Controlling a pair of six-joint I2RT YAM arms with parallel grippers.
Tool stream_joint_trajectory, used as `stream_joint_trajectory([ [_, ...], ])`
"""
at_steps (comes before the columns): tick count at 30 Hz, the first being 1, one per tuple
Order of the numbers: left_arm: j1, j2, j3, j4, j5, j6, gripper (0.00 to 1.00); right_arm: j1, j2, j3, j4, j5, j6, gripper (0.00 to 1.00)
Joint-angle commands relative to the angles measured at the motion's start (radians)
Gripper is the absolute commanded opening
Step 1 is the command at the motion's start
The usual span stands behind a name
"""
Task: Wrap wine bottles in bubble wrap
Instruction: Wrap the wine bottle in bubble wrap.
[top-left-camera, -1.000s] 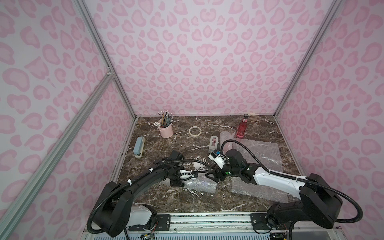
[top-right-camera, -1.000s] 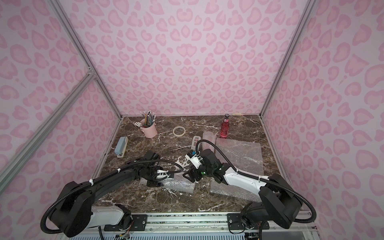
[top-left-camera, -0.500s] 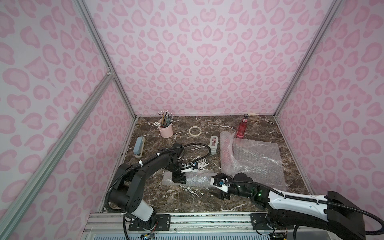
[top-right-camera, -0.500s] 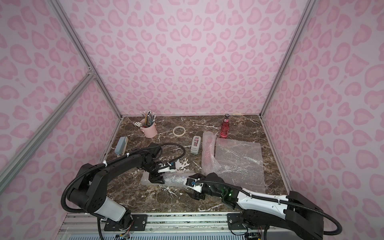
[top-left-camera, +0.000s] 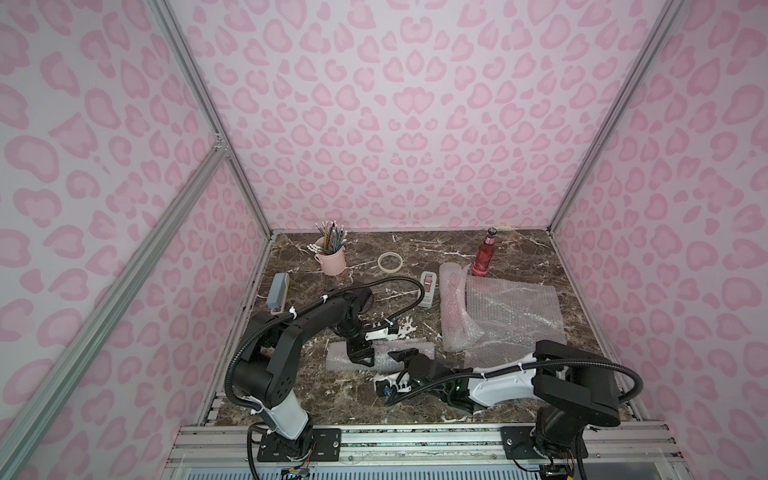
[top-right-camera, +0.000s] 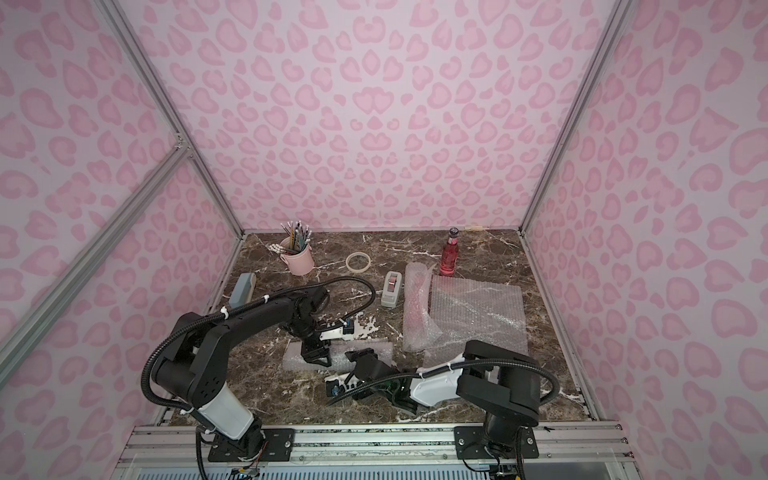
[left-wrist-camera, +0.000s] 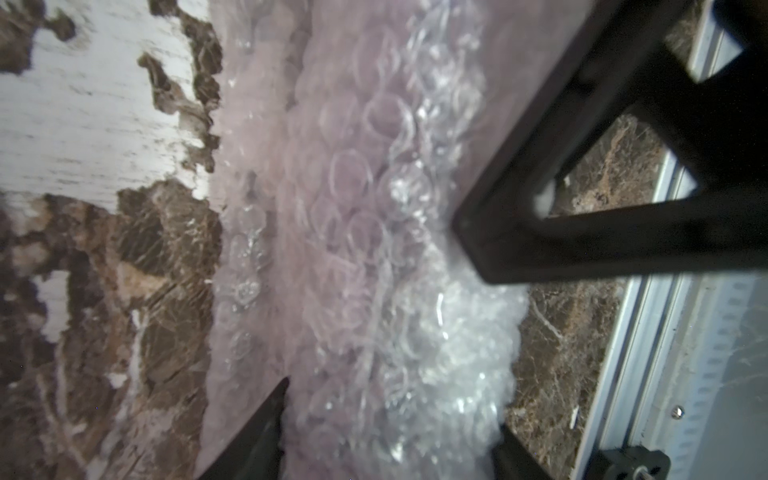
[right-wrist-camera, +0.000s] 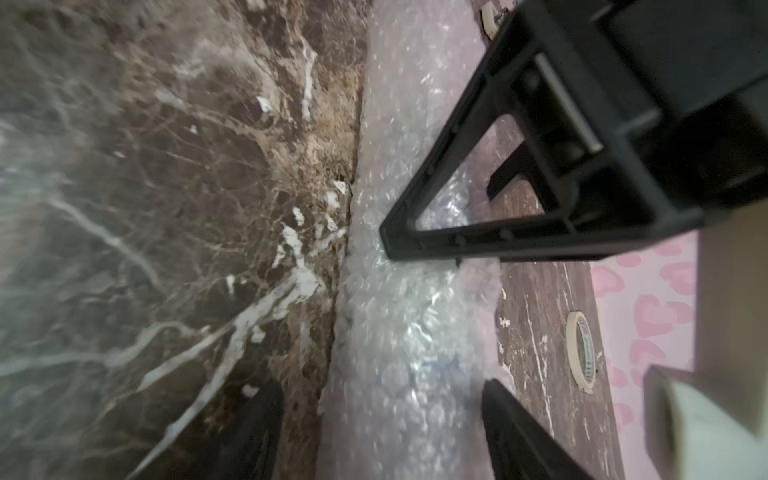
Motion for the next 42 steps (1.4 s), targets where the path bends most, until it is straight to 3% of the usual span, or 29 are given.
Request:
stream_joint_trajectory([
  [1, 0.001, 0.008, 0.029, -0.029, 0.014, 0.007, 0.62, 0.004, 0.089, 0.049, 0.022, 0.161, -0.065, 0.75],
  [4, 0.002, 0.014, 0.040, -0.043, 0.025, 0.015, 0.62, -0.003, 0.123, 0.060, 0.058, 0.215, -0.076, 0.76],
  [8, 0.001, 0.007, 0.046, -0.053, 0.035, 0.025, 0.62, -0.020, 0.159, 0.107, -0.039, 0.177, -0.034, 0.75],
  [16, 0.002, -0.020, 0.056, -0.066, 0.043, 0.047, 0.67, -0.116, 0.189, 0.195, -0.325, -0.126, 0.057, 0.64],
  [23, 0.002, -0.083, 0.064, -0.066, 0.042, 0.062, 0.75, -0.151, 0.225, 0.241, -0.457, -0.244, 0.074, 0.58],
  [31, 0.009, -0.191, 0.085, -0.063, -0.118, 0.039, 0.86, -0.179, 0.236, 0.273, -0.547, -0.244, 0.074, 0.58],
  [32, 0.012, -0.208, 0.085, -0.056, -0.136, 0.036, 0.87, -0.183, 0.232, 0.277, -0.557, -0.432, 0.131, 0.56],
  [33, 0.014, -0.228, 0.081, -0.034, -0.167, 0.017, 0.90, -0.191, 0.227, 0.286, -0.573, -0.483, 0.148, 0.56],
  [42, 0.020, -0.332, 0.040, 0.189, -0.412, -0.233, 0.93, -0.199, 0.216, 0.368, -0.720, -0.657, 0.306, 0.55],
])
